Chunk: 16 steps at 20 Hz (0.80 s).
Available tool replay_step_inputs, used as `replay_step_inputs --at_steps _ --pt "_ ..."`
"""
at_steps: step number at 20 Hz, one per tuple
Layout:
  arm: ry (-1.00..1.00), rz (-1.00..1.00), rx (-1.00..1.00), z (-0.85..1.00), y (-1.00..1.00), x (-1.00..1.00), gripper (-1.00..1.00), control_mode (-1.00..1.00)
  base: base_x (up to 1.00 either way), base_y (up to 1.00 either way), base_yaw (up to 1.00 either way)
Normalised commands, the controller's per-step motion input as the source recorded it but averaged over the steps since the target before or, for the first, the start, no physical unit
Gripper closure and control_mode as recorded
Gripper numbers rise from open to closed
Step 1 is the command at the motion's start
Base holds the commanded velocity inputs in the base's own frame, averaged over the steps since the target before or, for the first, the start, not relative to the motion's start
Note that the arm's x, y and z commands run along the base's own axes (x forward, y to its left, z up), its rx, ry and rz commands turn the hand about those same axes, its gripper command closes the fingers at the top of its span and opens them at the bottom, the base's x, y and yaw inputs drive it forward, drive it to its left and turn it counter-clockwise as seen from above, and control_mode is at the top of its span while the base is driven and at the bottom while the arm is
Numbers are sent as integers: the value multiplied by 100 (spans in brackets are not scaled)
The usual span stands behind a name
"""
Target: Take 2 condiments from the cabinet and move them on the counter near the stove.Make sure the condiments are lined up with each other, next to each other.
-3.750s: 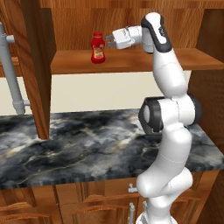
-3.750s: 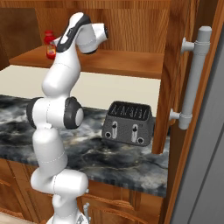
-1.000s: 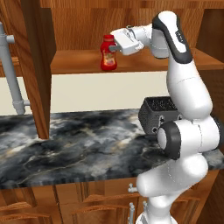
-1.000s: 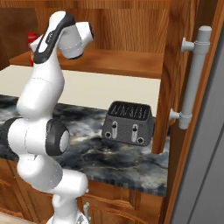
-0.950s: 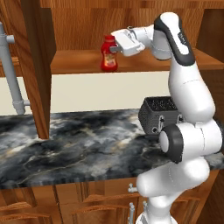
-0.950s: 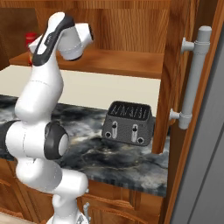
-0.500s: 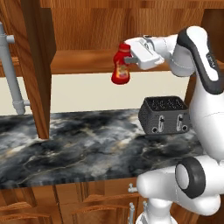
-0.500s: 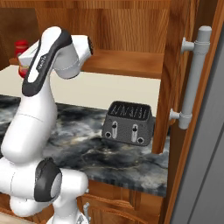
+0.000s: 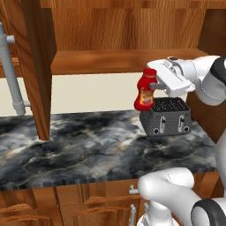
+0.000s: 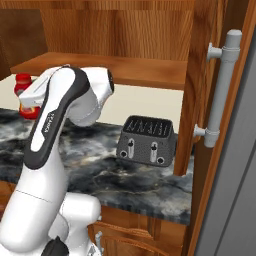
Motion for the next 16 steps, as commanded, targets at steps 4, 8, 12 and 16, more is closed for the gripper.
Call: replay_step_inputs --at_steps 4,8,12,16 --pt "9 0 -2 -76 -9 -49 100 -100 0 0 0" --pt "13 0 -3 -86 -4 -37 100 -100 0 0 0" --pt "14 0 -2 -77 -8 -18 100 -100 0 0 0" --pt "7 0 -3 -36 0 -3 100 100 -10 0 0"
